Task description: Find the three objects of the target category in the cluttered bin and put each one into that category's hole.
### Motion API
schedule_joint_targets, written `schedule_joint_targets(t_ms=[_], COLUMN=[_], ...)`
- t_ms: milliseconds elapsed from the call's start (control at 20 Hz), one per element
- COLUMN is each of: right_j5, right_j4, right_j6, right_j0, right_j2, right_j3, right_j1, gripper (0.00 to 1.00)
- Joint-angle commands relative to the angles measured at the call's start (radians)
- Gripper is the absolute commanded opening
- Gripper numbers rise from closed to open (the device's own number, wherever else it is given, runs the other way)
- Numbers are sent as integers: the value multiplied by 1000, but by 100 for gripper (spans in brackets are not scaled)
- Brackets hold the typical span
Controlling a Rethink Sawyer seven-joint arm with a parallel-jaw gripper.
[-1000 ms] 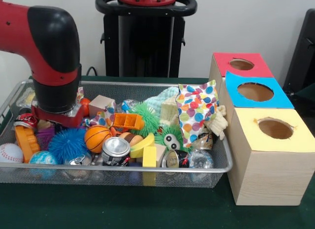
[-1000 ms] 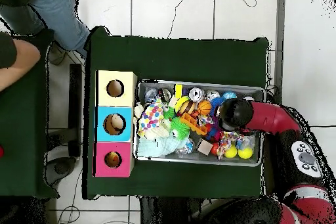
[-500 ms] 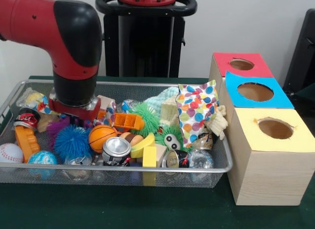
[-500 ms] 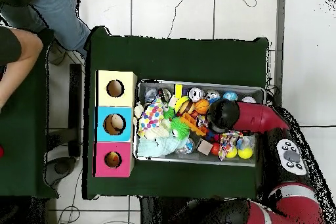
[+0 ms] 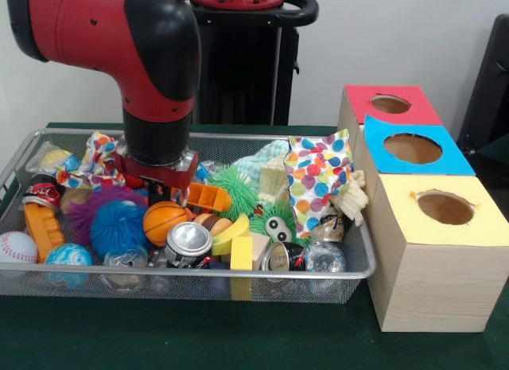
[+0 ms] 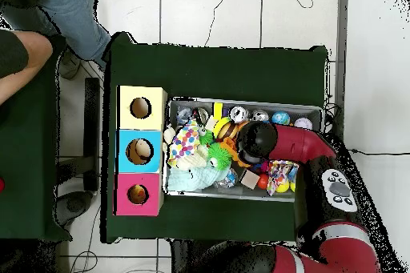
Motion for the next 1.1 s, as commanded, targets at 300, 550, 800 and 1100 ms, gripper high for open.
schedule_joint_targets(t_ms=[300,550,800,1100], right_j5=[-116,-122,-120,-136], right_j4=[115,139,166,214], right_j6=[235,229,230,259], right_j0=[36,48,65,100], right_j2=[26,14,0,-13], right_j3=[100,114,113,133], right_j1=[22,14,18,18], gripper=[0,0,0,0])
